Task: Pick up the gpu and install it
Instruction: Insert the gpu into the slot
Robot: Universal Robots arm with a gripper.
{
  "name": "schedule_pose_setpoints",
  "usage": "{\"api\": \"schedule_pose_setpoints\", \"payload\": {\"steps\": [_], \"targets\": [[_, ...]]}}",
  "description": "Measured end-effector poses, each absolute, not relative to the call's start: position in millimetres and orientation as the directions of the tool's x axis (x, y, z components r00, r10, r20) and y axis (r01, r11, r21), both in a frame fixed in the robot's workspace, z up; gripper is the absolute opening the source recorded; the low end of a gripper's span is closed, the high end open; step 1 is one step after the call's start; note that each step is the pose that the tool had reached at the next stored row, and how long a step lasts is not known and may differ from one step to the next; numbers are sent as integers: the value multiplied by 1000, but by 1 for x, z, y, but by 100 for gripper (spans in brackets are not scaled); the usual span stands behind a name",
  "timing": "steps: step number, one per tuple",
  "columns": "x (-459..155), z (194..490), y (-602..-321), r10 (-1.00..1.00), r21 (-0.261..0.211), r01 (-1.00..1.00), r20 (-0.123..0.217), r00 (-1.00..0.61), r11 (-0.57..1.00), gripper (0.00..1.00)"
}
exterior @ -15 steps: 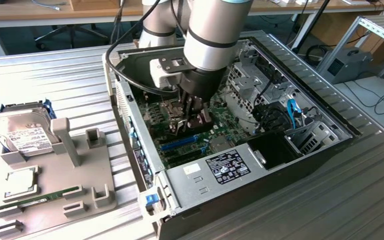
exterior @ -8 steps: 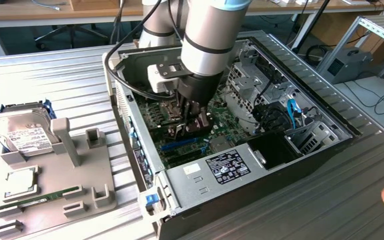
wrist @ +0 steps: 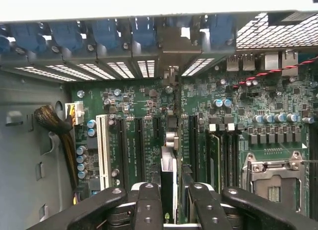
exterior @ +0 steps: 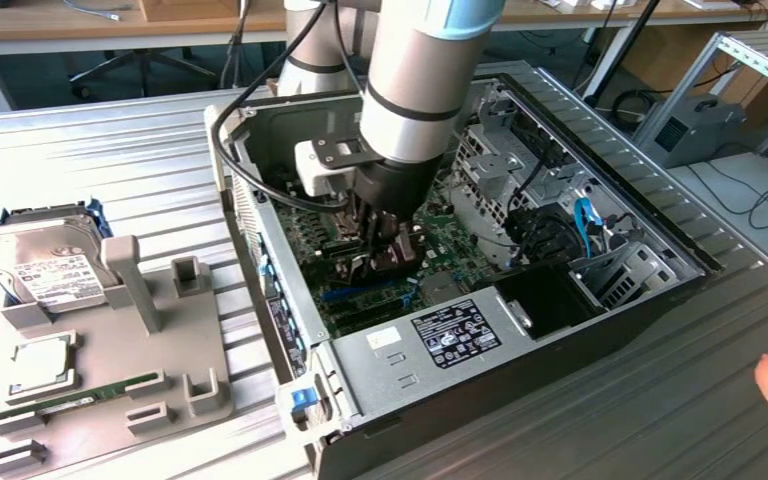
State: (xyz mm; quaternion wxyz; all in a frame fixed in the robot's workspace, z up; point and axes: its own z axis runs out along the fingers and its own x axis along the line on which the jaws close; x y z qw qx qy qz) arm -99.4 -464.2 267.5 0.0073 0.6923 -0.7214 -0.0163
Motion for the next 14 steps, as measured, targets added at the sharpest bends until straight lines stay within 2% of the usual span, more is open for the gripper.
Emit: {"api": "schedule_pose_setpoints", "payload": {"steps": [14], "targets": [[-99, 267, -459, -1000, 34, -999, -12, 9, -9, 26]]}}
